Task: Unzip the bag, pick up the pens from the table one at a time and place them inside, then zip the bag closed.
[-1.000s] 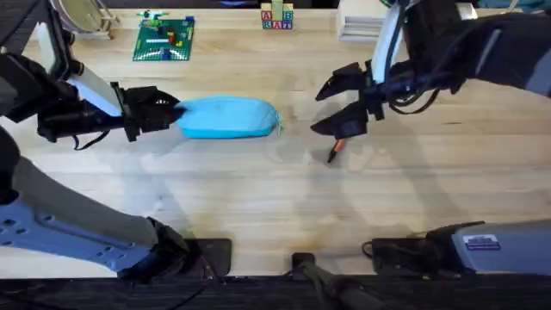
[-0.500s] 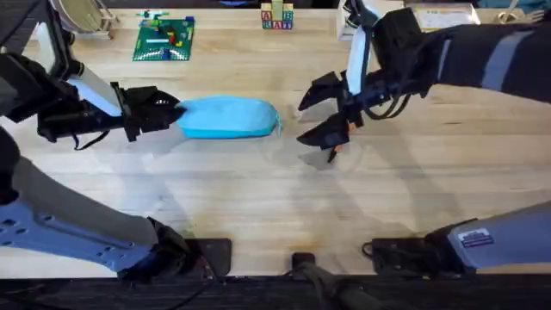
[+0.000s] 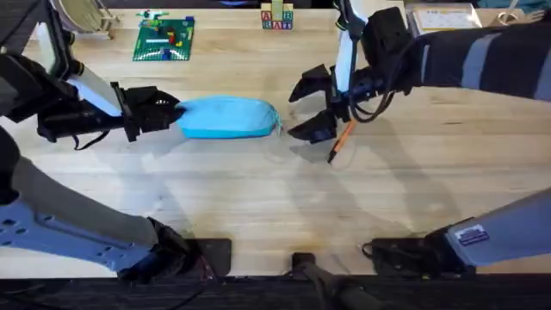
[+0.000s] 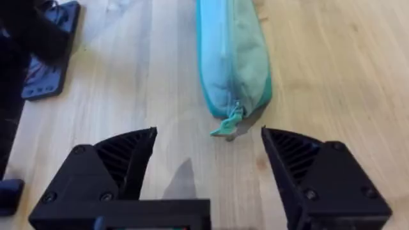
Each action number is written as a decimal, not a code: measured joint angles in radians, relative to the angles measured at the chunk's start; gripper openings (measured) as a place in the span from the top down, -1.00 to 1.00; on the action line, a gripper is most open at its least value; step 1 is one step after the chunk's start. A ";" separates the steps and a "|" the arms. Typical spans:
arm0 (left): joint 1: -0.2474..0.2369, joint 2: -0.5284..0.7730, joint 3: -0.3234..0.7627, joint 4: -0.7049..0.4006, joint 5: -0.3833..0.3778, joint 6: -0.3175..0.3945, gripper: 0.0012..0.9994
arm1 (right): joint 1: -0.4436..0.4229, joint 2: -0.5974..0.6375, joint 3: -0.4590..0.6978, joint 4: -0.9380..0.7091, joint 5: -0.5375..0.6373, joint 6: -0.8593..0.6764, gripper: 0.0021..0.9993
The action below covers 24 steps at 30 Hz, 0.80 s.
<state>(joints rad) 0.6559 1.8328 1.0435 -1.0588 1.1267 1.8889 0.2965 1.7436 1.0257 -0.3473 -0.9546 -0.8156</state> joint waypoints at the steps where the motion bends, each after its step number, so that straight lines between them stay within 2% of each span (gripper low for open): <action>1: 0.000 0.000 0.000 0.000 0.000 0.000 0.92 | 0.000 0.005 0.001 0.015 0.000 0.007 -0.99; 24: 0.000 0.000 0.000 0.000 0.000 0.000 0.92 | 0.049 0.102 0.003 0.103 0.012 0.107 -0.99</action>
<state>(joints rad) 0.6559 1.8328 1.0435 -1.0588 1.1267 1.8889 0.3458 1.8459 1.0290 -0.2442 -0.9428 -0.7087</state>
